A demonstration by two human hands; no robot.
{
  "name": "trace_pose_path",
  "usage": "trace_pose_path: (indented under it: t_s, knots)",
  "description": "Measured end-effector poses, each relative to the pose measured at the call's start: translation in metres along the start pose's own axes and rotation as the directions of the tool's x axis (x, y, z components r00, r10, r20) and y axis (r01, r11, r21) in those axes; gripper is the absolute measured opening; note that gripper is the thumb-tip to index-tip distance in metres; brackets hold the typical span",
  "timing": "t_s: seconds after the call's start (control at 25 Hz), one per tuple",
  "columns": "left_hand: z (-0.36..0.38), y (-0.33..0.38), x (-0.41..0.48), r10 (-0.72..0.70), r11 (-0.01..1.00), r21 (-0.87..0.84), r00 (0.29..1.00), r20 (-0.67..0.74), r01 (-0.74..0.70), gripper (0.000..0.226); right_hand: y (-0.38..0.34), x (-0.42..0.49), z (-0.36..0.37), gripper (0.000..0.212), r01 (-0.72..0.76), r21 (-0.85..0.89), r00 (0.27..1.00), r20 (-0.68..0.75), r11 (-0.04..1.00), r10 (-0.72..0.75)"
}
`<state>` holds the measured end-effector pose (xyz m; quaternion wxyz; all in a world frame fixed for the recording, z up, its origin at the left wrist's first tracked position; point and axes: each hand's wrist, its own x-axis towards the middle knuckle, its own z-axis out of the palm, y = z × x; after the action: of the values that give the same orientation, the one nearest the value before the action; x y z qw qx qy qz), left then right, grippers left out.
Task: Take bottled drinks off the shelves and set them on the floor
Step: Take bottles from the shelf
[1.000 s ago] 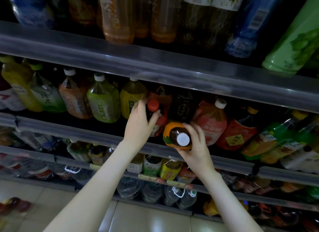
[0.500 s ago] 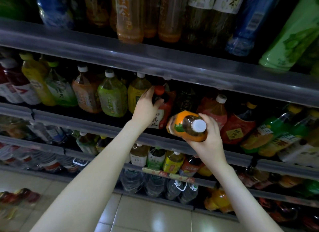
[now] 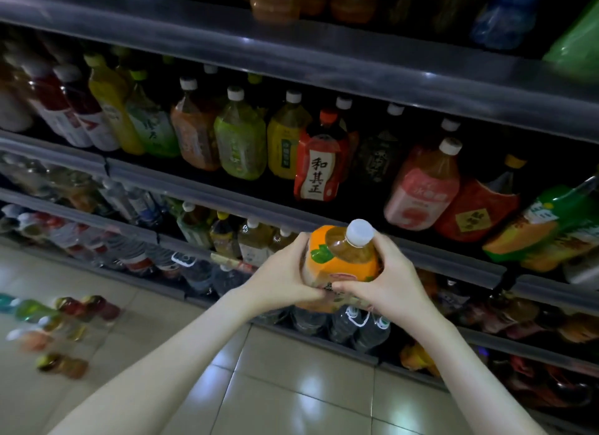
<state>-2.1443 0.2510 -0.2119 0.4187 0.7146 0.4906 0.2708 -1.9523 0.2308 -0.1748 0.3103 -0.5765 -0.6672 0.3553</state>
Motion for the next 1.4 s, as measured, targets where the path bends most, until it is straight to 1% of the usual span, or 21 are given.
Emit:
trace_pose_path:
  t_s: [0.08,0.12,0.24,0.32,0.4,0.48,0.52,0.6,0.64,0.68,0.72,0.76,0.8,0.84,0.88,0.92,1.04,1.12,1.16,1.28,1.4]
  knots:
    - [0.012,-0.019,-0.013,-0.100,0.993,0.058,0.994,-0.051,0.103,0.068,0.013,0.000,0.013,0.077,-0.019,-0.003,0.992,0.122,1.000,0.019]
    - [0.019,-0.031,-0.020,-0.149,0.987,0.047,0.987,-0.062,0.152,0.065,0.020,0.000,0.020,0.075,-0.007,0.001,0.987,0.158,1.000,0.007]
    - [0.039,-0.062,-0.034,-0.250,0.968,-0.004,0.966,-0.070,0.251,0.066,0.041,0.002,0.039,0.059,0.040,0.009,0.993,0.108,0.999,-0.041]
    - [0.051,-0.083,-0.036,-0.281,0.959,0.017,0.958,-0.062,0.283,0.066,0.059,0.004,0.055,0.042,0.004,0.009,0.992,0.125,1.000,-0.005]
    - [0.064,-0.104,-0.034,-0.276,0.957,0.088,0.961,-0.036,0.278,0.068,0.083,0.007,0.071,0.029,-0.041,-0.018,0.989,0.138,0.999,0.043]
    - [0.084,-0.127,-0.027,-0.260,0.958,0.127,0.966,0.005,0.257,0.072,0.110,0.009,0.087,0.028,-0.042,-0.071,0.995,0.085,0.997,0.048]
    - [0.094,-0.139,-0.021,-0.251,0.961,0.130,0.967,0.049,0.243,0.074,0.126,0.009,0.094,0.029,-0.045,-0.089,0.998,0.035,0.995,0.048]
    - [0.103,-0.159,-0.003,-0.230,0.972,0.103,0.955,0.190,0.213,0.084,0.151,0.010,0.100,0.027,-0.080,-0.091,0.995,-0.072,0.993,0.074]
    - [0.107,-0.171,0.008,-0.198,0.979,0.097,0.946,0.257,0.179,0.089,0.167,0.009,0.106,0.026,-0.093,-0.093,0.989,-0.120,0.991,0.081]
    - [0.109,-0.184,0.020,-0.149,0.986,0.114,0.945,0.289,0.121,0.093,0.183,0.008,0.113,0.026,-0.093,-0.107,0.984,-0.162,0.990,0.075]
    - [0.109,-0.195,0.034,-0.103,0.987,0.145,0.960,0.259,0.067,0.092,0.196,0.009,0.119,0.026,-0.086,-0.128,0.979,-0.195,0.988,0.060]
    - [0.107,-0.203,0.050,-0.055,0.983,0.181,0.987,0.153,0.027,0.086,0.208,0.012,0.124,0.026,-0.086,-0.150,0.973,-0.227,0.985,0.050]
    - [0.107,-0.208,0.066,0.020,0.976,0.218,1.000,-0.006,-0.018,0.076,0.219,0.016,0.128,0.027,-0.085,-0.172,0.963,-0.268,0.981,0.037]
    - [0.109,-0.210,0.080,0.109,0.966,0.250,0.981,-0.158,-0.066,0.067,0.227,0.020,0.130,0.027,-0.088,-0.184,0.951,-0.307,0.979,0.028]
    - [0.112,-0.210,0.095,0.194,0.953,0.279,0.946,-0.260,-0.119,0.061,0.234,0.026,0.130,0.028,-0.084,-0.193,0.939,-0.345,0.978,0.013]
    - [0.116,-0.209,0.110,0.244,0.944,0.291,0.920,-0.307,-0.154,0.058,0.238,0.032,0.129,0.028,-0.082,-0.196,0.928,-0.373,0.977,0.003]
    - [0.125,-0.204,0.147,0.253,0.944,0.291,0.910,-0.328,-0.158,0.053,0.241,0.044,0.126,0.026,-0.065,-0.192,0.900,-0.435,0.979,-0.026]
    - [0.127,-0.205,0.153,0.244,0.941,0.312,0.898,-0.366,-0.129,0.048,0.239,0.049,0.125,0.026,-0.060,-0.190,0.888,-0.458,0.980,-0.035]
    - [0.125,-0.207,0.149,0.249,0.931,0.343,0.900,-0.358,-0.121,0.048,0.237,0.052,0.125,0.026,-0.063,-0.189,0.889,-0.457,0.980,-0.031]
    - [0.114,-0.215,0.122,0.262,0.888,0.438,0.936,-0.236,-0.138,0.058,0.223,0.055,0.128,0.024,-0.087,-0.181,0.912,-0.409,0.980,0.006]
    - [0.084,-0.216,0.094,0.248,0.889,0.432,0.952,-0.178,-0.150,0.057,0.192,0.056,0.134,0.024,-0.118,-0.161,0.938,-0.342,0.980,0.056]
